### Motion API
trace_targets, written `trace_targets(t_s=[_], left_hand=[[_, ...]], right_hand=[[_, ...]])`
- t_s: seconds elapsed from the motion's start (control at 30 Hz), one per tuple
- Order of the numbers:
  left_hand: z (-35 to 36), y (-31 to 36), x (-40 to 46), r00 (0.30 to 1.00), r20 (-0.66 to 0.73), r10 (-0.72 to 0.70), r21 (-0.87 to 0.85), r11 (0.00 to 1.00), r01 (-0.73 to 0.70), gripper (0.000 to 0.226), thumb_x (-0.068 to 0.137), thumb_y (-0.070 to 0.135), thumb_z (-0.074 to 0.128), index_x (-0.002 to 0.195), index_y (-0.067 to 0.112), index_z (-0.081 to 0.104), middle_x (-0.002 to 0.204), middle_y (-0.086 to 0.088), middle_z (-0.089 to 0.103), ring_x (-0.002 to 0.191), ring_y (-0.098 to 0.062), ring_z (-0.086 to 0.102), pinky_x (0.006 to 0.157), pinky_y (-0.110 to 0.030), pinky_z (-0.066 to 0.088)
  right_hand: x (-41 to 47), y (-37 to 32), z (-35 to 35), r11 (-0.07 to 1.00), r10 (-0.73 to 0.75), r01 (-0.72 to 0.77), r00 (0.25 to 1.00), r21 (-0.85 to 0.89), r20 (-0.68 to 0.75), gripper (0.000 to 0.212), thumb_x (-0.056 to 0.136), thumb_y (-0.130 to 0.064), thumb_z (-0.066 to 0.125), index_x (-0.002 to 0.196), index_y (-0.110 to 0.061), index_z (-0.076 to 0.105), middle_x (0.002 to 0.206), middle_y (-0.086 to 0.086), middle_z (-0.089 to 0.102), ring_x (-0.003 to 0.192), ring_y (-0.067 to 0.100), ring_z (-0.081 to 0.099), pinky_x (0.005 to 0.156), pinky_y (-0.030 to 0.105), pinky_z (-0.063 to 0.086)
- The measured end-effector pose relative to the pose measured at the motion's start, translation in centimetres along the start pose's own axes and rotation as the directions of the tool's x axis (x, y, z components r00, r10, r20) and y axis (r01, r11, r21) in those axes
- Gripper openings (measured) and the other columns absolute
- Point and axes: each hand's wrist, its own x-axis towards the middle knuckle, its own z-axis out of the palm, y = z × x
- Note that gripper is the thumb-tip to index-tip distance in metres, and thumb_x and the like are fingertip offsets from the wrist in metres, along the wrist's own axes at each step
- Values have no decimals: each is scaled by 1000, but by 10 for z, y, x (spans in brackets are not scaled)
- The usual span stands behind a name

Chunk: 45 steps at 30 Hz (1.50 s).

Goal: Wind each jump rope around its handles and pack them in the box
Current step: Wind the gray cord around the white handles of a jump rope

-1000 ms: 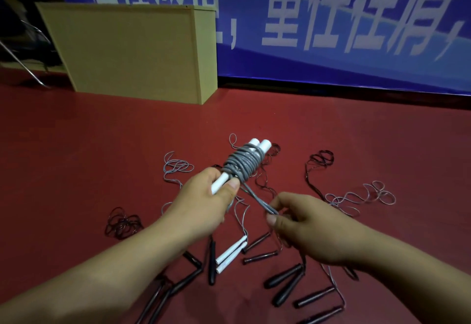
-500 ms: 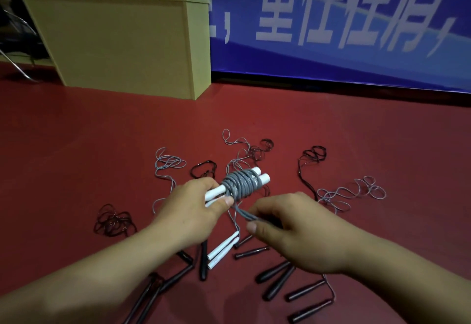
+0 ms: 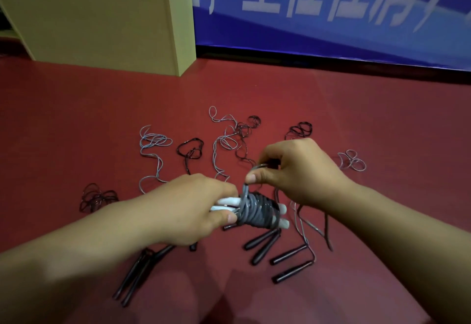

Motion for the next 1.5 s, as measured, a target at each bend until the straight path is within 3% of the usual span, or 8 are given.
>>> trace_targets(t_s=[0.33,0.43,0.53,0.63,0.73,1.1,1.3,1.5], left_hand=[[1,3,-5,982,131,136,-178,978,-112,29,91,42,61,69,35,43,62,10,47,58,-8,43,55,-26,33],[-5,5,-7,969,155,192,-359,925,-126,25,94,34,62,73,29,49,63,7,44,59,-7,39,57,-27,34],[-11,5,-9,965,146,220,-512,851,-116,18,96,32,61,86,18,58,76,-16,54,63,-21,44,59,-39,41],[-15,3,-10,975,84,204,-608,786,-112,19,94,35,61,90,16,60,69,-8,49,61,-18,44,56,-35,38],[-15,0,-8,987,82,137,-559,826,-68,18,95,33,62,87,17,60,61,11,46,53,-8,43,53,-23,35],[-17,-2,-8,980,170,108,-510,860,-6,31,86,49,58,92,19,65,67,3,53,57,-10,46,57,-31,38],[-17,3,-9,954,120,274,-653,745,-132,27,93,38,61,87,12,59,72,-16,46,62,-24,40,58,-43,39],[-18,9,-9,987,-101,127,-909,392,-143,21,93,23,59,88,3,55,69,-1,52,65,-14,51,66,-24,48]], right_hand=[[4,6,5,995,85,-90,991,45,100,46,52,-66,79,69,-24,68,64,-6,66,64,5,59,62,29,50],[4,8,1,973,106,-142,976,185,191,36,54,-51,86,66,-21,68,57,-8,61,51,0,48,52,13,39],[2,10,-5,906,104,-190,966,379,236,33,60,-38,84,73,-10,72,61,0,62,55,6,50,56,19,42],[4,14,-12,845,130,-191,979,500,155,34,59,-37,81,71,-8,70,62,2,62,58,9,51,58,23,44],[6,14,-14,819,156,-158,986,552,52,29,56,-38,82,66,-14,67,55,-7,57,51,5,46,51,17,40],[6,19,-14,854,123,-97,992,512,-18,26,56,-39,79,65,-18,67,56,-10,57,53,3,46,51,16,40],[8,17,-6,824,78,-94,996,559,53,17,68,-23,81,69,-14,67,62,-2,61,59,6,51,58,19,44],[6,12,-1,737,110,-126,992,664,66,16,82,-7,67,67,-4,61,57,0,57,50,6,47,48,20,39]])
